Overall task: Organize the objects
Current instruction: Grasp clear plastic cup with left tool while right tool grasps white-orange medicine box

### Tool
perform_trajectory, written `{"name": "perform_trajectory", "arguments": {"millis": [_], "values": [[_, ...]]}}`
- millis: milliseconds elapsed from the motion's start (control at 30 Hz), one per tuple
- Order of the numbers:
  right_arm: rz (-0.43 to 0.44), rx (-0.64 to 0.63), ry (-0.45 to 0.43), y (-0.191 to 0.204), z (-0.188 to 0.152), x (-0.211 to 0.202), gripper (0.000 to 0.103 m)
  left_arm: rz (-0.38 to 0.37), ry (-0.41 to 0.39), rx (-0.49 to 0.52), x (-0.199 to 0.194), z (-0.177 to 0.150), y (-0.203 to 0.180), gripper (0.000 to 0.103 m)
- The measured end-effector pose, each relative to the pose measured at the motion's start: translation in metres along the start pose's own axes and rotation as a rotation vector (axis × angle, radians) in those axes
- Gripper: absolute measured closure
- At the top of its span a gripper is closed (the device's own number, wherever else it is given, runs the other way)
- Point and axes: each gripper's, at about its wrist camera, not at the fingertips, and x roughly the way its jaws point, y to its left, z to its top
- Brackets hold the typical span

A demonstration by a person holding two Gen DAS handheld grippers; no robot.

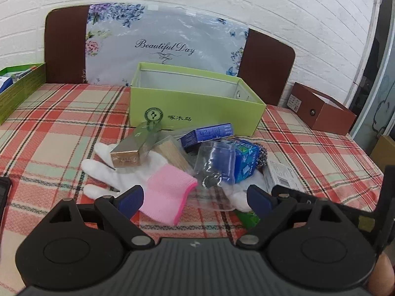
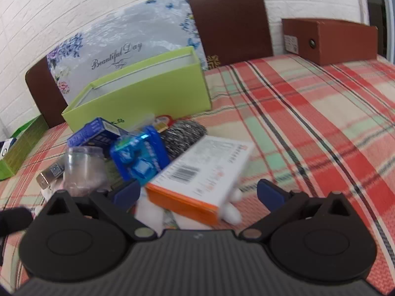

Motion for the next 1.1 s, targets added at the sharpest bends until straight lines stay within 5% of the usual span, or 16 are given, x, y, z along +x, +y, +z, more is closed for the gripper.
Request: {"name": "perform_trajectory", "arguments": {"millis": [200,333,467,667,733,800,867,1100], "values": [[-0.098,0.022,-0.004,-0.041,-0.010,-0.016,0.009,-0.029,-0.004,0.060,0.039,0.018,-0.019,0.009],[-0.061,-0.058,-0.062,-0.038,-0.004,-0.024,0.002,-0.041,0.040,0.091,0.061,0.021,-0.022,0.010],[-0.093,-0.163,-0.080,-0.030,0.007,-0.011,0.001,-0.058,0.080,0.080,0.071,0.019,-0.017,0.033],[-0.077,-0.135,-0.038,-0.040,0.013,0.005,0.001,-0.045,0.108,0.048,0.084,0.016,-0.016,0.032],[-0.078,-0.146,-0.035,-0.038,0.013,0.009,0.002,-0.060,0.121,0.055,0.086,0.016,-0.018,0.041],[-0.077,-0.160,-0.022,-0.037,0.013,0.015,0.011,-0.069,0.128,0.057,0.086,0.016,-0.018,0.047],[-0.051,-0.161,0.005,-0.037,0.013,0.019,0.037,-0.081,0.125,0.049,0.081,0.016,-0.016,0.048],[-0.018,-0.144,-0.012,-0.041,0.009,-0.006,0.037,-0.150,0.053,0.049,0.025,0.017,-0.013,0.049]]}}
